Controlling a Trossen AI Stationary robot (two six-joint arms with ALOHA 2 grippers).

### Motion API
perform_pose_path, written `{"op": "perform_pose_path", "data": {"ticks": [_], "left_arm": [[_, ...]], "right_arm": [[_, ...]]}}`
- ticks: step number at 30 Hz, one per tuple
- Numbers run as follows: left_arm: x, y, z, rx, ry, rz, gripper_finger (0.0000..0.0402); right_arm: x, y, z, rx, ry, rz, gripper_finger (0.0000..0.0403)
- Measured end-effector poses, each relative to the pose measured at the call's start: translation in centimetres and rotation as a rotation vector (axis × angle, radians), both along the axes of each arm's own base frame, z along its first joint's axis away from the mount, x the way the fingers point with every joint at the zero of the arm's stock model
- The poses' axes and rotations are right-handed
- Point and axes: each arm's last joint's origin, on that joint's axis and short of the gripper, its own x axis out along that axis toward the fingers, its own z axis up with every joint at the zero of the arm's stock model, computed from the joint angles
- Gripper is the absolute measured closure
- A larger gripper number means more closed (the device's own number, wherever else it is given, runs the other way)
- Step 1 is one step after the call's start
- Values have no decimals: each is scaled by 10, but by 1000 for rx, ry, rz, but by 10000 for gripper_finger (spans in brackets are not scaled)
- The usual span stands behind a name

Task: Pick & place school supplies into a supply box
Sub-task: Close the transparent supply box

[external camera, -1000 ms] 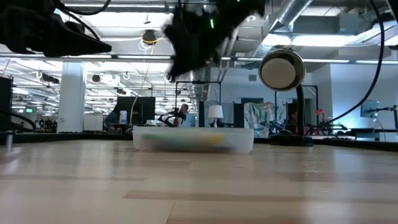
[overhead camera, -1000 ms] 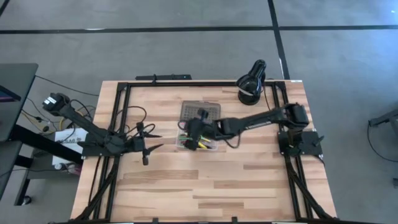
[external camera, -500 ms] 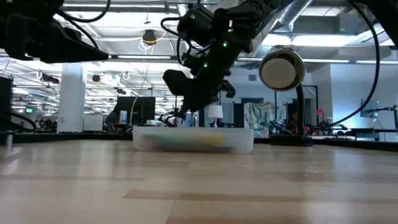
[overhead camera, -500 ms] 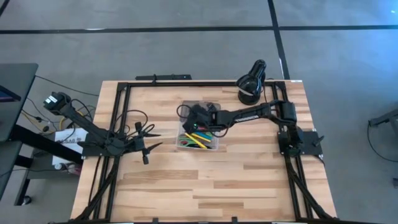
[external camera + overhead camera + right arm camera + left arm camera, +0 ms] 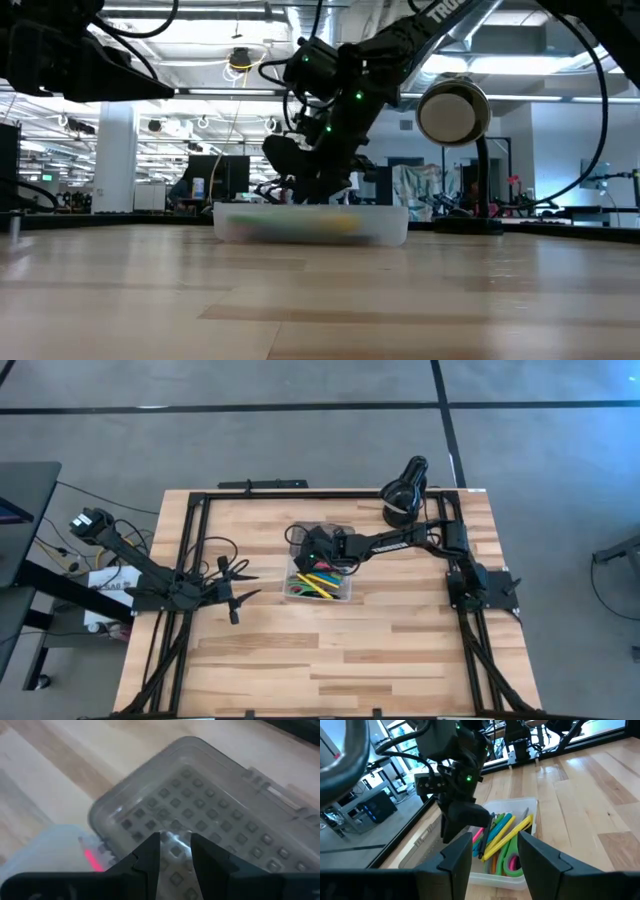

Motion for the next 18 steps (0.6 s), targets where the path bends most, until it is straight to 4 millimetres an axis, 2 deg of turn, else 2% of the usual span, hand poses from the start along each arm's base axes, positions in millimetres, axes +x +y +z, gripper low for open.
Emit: {"op": "perform_pose_path", "data": {"ticks": [18], "left_arm": [[0, 0, 0, 1, 0, -1, 249]], "right_arm": [[1, 3, -2, 48, 27, 110, 301]]}}
